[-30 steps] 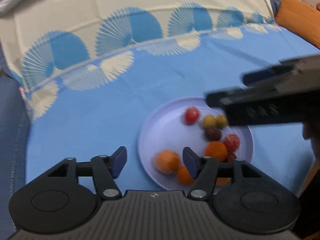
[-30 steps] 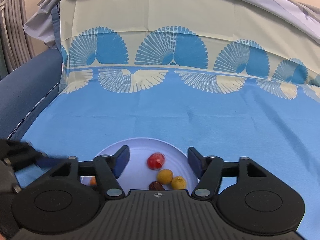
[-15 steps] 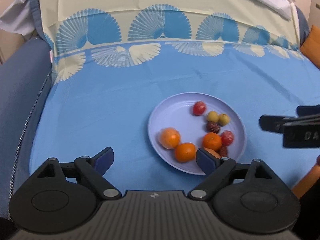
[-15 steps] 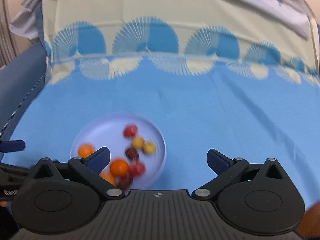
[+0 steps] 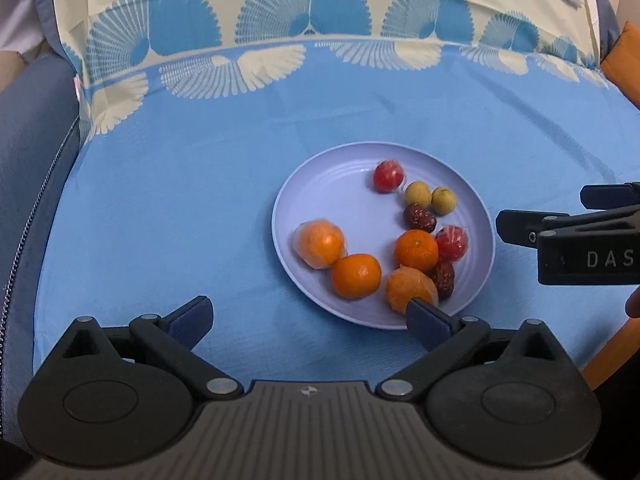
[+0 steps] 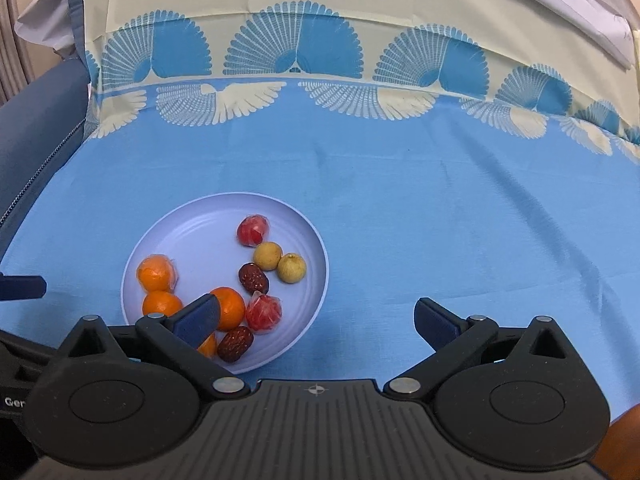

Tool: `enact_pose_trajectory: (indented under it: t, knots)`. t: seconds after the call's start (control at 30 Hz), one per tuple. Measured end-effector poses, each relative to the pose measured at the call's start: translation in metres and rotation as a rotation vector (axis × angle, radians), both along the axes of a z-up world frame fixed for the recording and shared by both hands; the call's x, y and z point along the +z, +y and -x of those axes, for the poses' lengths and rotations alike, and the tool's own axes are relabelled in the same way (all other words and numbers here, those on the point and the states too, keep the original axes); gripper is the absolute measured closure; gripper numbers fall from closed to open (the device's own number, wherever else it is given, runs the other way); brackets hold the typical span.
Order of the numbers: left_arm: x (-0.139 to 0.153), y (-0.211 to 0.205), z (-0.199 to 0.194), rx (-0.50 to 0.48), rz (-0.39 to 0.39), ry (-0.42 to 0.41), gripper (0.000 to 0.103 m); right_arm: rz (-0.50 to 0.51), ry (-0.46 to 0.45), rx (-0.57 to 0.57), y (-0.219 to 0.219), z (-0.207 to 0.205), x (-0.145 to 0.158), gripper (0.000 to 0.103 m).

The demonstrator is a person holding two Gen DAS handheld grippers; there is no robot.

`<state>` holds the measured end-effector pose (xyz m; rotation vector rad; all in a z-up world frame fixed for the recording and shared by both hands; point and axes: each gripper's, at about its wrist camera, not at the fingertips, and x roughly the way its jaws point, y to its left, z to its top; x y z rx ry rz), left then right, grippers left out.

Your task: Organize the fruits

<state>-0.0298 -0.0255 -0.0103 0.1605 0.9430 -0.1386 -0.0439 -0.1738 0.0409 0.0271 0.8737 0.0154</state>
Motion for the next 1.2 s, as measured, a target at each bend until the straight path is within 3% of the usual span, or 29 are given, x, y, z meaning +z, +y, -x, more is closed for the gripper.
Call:
enact_pose_trajectory:
  t: [1.2]
  knots:
    - [-0.004,0.008,-0.013,0.079,0.06,0.062,0.0,0.057,0.035,0.016,0.008,-0.011,-0.01,0.001]
